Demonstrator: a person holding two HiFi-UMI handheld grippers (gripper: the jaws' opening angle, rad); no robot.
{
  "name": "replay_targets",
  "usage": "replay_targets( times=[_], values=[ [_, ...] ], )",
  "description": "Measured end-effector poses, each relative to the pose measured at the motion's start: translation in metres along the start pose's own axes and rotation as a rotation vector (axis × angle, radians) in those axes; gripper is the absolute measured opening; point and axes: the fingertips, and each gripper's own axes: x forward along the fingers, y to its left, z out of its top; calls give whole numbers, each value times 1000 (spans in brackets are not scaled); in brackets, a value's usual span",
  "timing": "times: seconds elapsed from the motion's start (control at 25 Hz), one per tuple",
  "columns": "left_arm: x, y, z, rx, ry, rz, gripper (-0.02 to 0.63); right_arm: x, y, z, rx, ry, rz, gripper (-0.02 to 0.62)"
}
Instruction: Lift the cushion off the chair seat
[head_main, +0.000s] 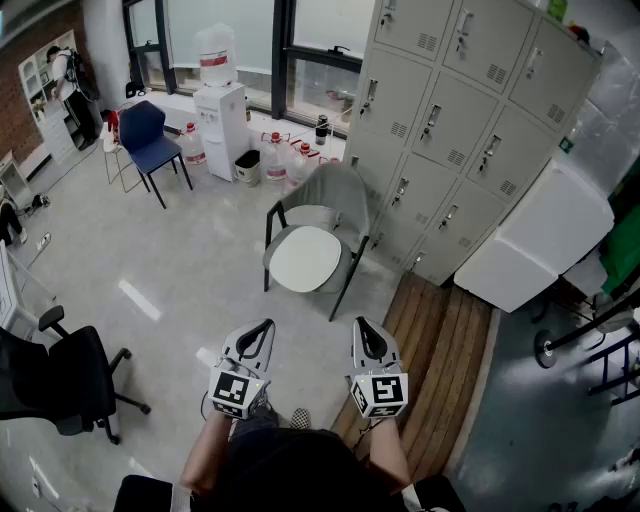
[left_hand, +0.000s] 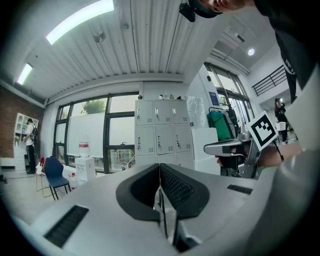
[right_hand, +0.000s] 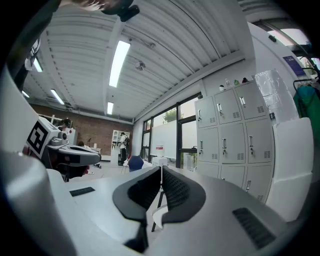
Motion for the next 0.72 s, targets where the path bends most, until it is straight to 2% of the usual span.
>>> replay_targets(
  times=[0.44, 0.72],
  values=[
    [-2, -11, 1, 13, 16, 7, 18, -9, -6, -7, 9, 11, -6, 34],
    [7, -17, 5, 13, 10, -18, 18, -14, -14, -10, 7, 10, -34, 35]
  ],
)
